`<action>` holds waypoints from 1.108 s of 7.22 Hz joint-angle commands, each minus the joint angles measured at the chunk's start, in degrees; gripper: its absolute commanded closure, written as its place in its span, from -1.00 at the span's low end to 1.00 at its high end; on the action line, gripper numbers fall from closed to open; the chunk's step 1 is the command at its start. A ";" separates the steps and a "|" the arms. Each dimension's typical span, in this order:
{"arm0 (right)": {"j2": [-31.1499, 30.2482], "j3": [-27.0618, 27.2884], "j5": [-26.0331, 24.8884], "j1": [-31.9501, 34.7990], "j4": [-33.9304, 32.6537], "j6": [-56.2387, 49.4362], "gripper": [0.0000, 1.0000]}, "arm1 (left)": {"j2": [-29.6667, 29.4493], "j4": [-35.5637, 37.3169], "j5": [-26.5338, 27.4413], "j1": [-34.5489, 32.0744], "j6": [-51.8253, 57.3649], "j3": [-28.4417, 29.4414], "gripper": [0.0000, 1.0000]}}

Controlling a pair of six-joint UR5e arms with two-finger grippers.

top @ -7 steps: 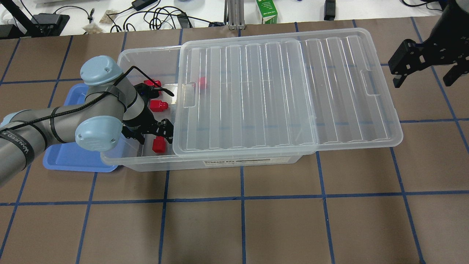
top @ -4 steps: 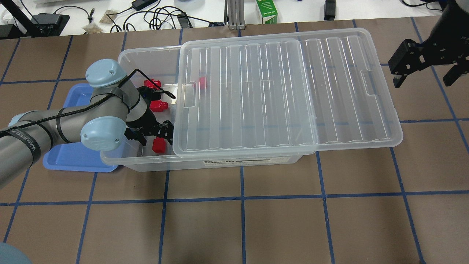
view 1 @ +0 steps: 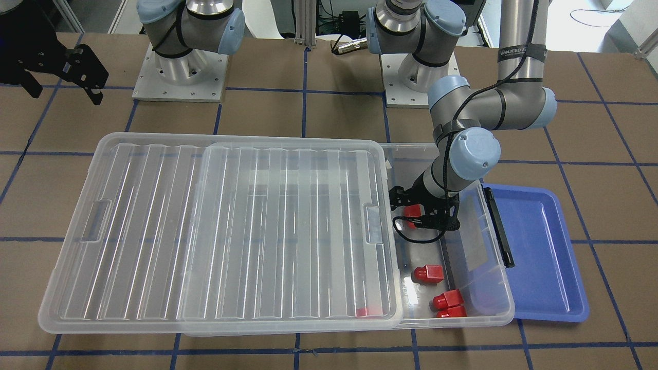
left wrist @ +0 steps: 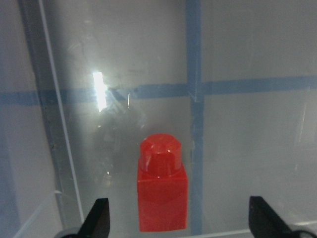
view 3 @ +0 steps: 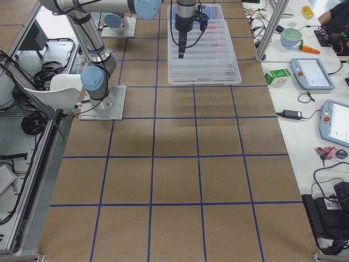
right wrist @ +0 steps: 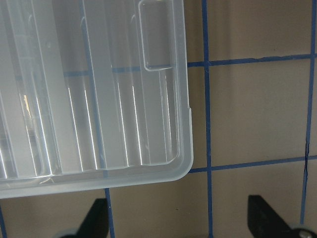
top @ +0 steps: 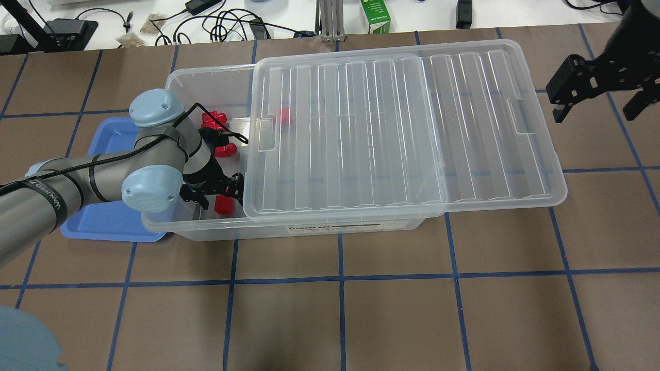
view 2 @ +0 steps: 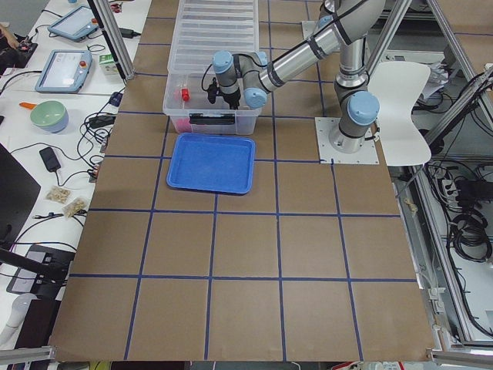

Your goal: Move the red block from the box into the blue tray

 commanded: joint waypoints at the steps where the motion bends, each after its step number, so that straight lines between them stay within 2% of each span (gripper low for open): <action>1: 0.00 0.00 0.01 -0.01 0.03 -0.01 -1.00 | -0.80 -0.17 0.12 -0.04 -0.34 -0.02 -0.55; 2: 0.00 0.00 -0.07 -0.01 0.03 -0.01 -1.00 | -0.89 -0.17 0.03 -0.04 -2.51 -0.20 -0.03; 3: 0.00 0.09 0.01 -0.01 0.03 -0.10 -1.00 | -0.72 -0.08 -0.06 -0.04 -3.14 -0.03 0.41; 4: 0.00 0.00 -0.07 -0.01 0.03 -0.19 -1.00 | -0.54 -0.08 0.12 -0.04 -2.98 0.41 0.67; 6: -0.09 0.00 0.01 -0.01 0.03 -0.45 -1.00 | 0.77 -0.52 0.29 -0.04 -3.15 0.94 0.91; 8: -0.09 0.00 0.01 -0.01 0.03 -0.45 -1.00 | 2.52 -2.52 0.21 -0.39 -3.50 1.81 0.91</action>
